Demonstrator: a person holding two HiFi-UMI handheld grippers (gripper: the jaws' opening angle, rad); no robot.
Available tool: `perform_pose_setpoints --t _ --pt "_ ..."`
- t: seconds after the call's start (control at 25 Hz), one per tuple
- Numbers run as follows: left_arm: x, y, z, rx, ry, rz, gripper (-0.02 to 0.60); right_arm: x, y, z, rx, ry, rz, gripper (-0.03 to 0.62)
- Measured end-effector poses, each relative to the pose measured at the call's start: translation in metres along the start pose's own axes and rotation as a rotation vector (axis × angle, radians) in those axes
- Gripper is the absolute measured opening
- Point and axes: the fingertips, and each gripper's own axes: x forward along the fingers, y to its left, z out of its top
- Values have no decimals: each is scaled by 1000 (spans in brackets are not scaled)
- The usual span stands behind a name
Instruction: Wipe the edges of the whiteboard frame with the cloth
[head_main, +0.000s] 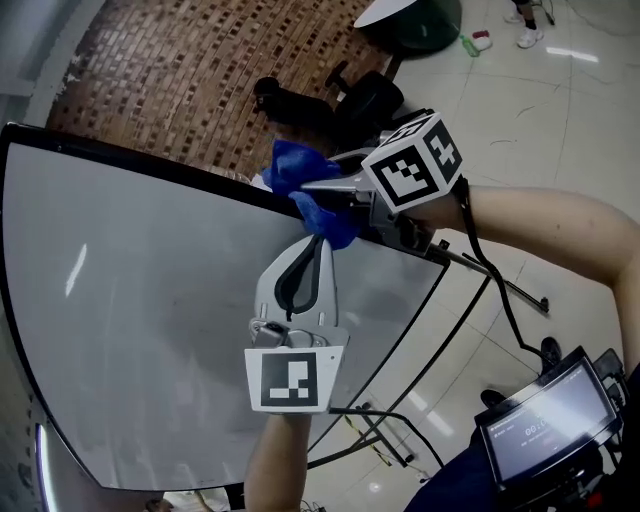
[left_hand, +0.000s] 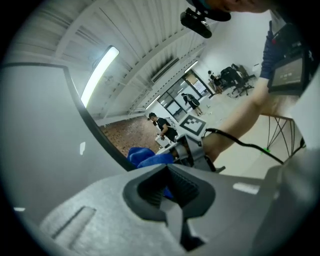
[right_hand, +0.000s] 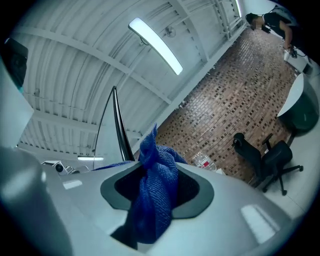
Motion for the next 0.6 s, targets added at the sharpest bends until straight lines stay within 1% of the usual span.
perform_pose_setpoints --t 0.08,0.28,0.48,0.6 --pt "3 -9 -17 -19 20 -16 3 -4 -6 -14 -6 43 -11 153" --pt "21 -42 -65 -63 58 -37 3 -21 -27 -50 -12 101 -25 153" --pt "38 -77 -102 -133 93 -44 3 -48 -51 -91 -75 220 -61 153" --pt "32 -91 -142 -157 104 -51 3 -48 -57 -127 -73 226 -69 153"
